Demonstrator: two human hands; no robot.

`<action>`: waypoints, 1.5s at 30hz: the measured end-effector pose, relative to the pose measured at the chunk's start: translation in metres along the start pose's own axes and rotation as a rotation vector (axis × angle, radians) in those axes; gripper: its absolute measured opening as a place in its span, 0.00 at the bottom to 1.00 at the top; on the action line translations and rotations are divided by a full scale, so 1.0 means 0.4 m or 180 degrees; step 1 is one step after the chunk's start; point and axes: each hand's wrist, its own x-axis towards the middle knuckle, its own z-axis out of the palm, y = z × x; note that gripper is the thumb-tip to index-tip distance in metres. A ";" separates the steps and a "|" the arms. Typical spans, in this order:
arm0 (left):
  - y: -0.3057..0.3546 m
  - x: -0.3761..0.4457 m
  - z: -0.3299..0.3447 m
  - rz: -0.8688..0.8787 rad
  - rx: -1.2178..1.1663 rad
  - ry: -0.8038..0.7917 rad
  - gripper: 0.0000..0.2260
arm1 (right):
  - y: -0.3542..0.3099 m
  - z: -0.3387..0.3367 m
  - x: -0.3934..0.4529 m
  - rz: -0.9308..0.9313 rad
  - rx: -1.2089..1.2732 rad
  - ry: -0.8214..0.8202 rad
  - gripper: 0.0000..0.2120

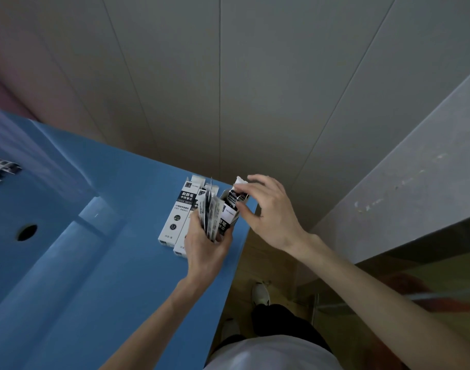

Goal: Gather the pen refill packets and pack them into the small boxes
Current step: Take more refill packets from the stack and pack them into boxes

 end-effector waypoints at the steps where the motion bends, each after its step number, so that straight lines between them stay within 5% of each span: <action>1: -0.001 -0.001 0.002 0.0016 -0.0011 -0.0017 0.24 | -0.002 0.004 -0.002 0.0006 0.0057 -0.0084 0.15; 11: 0.010 0.001 -0.001 0.0102 0.0008 -0.0034 0.25 | 0.013 -0.012 0.008 0.0300 0.0096 0.0394 0.12; 17: 0.008 -0.007 -0.005 0.0120 0.0062 -0.0064 0.26 | 0.017 -0.058 0.025 0.0343 0.0114 -0.0142 0.15; 23: 0.010 -0.023 -0.002 0.0204 0.0087 -0.0100 0.26 | -0.003 -0.053 0.015 0.0299 -0.0287 -0.0052 0.06; 26: 0.000 -0.034 -0.002 0.0185 0.0106 -0.0173 0.25 | -0.005 -0.050 0.025 0.0341 -0.0330 -0.0408 0.06; 30: 0.001 -0.040 -0.006 0.0123 0.0057 -0.0195 0.25 | -0.009 -0.081 0.049 0.0456 -0.0009 -0.0974 0.10; 37: 0.015 -0.035 -0.004 0.0123 0.0034 -0.0129 0.24 | -0.011 -0.050 0.027 0.0363 -0.0444 -0.0977 0.23; 41: 0.011 -0.034 -0.007 0.0155 0.0034 -0.0100 0.25 | -0.009 -0.072 0.025 0.0432 -0.0173 -0.0410 0.08; 45: 0.015 -0.036 -0.003 0.0142 0.0134 -0.0161 0.27 | -0.010 -0.079 0.036 0.0526 -0.0178 -0.0491 0.04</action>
